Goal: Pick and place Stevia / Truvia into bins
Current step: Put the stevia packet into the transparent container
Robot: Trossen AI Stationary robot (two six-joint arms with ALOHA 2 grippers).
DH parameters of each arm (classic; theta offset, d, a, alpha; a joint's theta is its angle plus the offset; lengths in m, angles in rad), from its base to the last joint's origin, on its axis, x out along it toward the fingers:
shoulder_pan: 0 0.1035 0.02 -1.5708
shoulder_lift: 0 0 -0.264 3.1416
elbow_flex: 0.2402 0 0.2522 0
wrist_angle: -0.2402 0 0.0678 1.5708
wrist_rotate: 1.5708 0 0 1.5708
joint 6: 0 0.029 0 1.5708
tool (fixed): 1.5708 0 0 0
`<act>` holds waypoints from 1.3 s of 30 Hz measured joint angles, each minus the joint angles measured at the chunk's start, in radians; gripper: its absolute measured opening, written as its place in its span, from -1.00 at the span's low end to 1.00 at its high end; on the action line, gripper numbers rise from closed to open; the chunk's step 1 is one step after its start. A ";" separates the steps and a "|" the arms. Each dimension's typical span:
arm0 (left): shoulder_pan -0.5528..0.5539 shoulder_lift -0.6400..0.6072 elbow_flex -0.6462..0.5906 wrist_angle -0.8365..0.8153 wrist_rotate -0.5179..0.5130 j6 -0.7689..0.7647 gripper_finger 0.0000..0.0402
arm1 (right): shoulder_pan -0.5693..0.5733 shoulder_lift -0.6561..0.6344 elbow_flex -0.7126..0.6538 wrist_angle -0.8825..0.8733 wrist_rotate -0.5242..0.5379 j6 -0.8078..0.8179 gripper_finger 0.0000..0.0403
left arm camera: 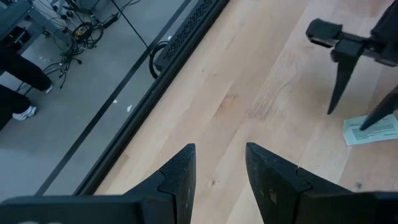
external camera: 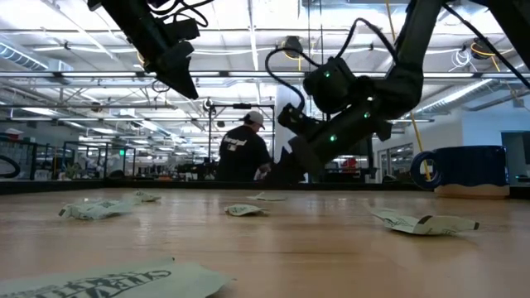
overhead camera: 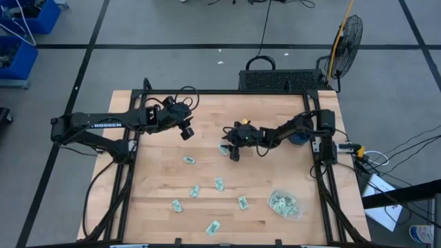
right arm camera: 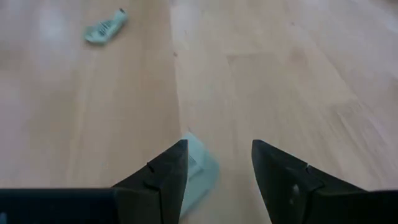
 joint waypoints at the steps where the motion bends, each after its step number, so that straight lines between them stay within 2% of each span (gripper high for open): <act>1: 0.000 0.000 0.000 0.000 0.000 0.000 -0.27 | -0.002 0.006 0.000 -0.005 0.000 0.000 -0.14; 6: 0.000 0.000 0.000 0.000 0.000 -0.002 -0.27 | -0.005 0.013 0.001 -0.025 0.000 -0.008 -0.16; 9: 0.000 0.000 0.000 0.000 0.000 -0.005 -0.27 | -0.005 0.013 0.001 -0.039 -0.002 -0.007 -0.25; 12: 0.000 0.000 0.000 0.000 0.000 -0.005 -0.27 | -0.005 0.012 0.002 -0.063 -0.014 -0.007 -0.44; 18: 0.000 0.000 0.000 -0.001 -0.001 -0.005 -0.27 | -0.006 0.012 0.002 -0.069 -0.102 -0.008 -0.94; 22: 0.000 0.000 0.000 -0.004 -0.001 -0.005 -0.27 | 0.006 0.007 0.000 -0.032 -0.115 0.024 -0.95; 26: 0.000 0.000 0.000 -0.004 0.000 -0.005 -0.27 | 0.055 -0.066 0.000 -0.024 -0.237 0.031 -0.99; 29: 0.000 0.000 0.000 -0.005 0.014 -0.005 -0.27 | 0.120 -0.172 0.001 -0.156 -0.265 0.038 -0.98; 33: 0.000 0.000 0.000 -0.005 0.043 -0.005 -0.27 | 0.235 -0.379 0.001 -0.498 -0.249 0.050 -0.99; 37: 0.000 0.000 0.000 -0.009 0.079 -0.032 -0.27 | 0.380 -0.566 0.001 -0.822 -0.170 0.188 -1.00; 39: 0.000 0.000 0.000 -0.023 0.115 -0.046 -0.27 | 0.458 -0.631 0.001 -0.922 -0.128 0.290 -1.00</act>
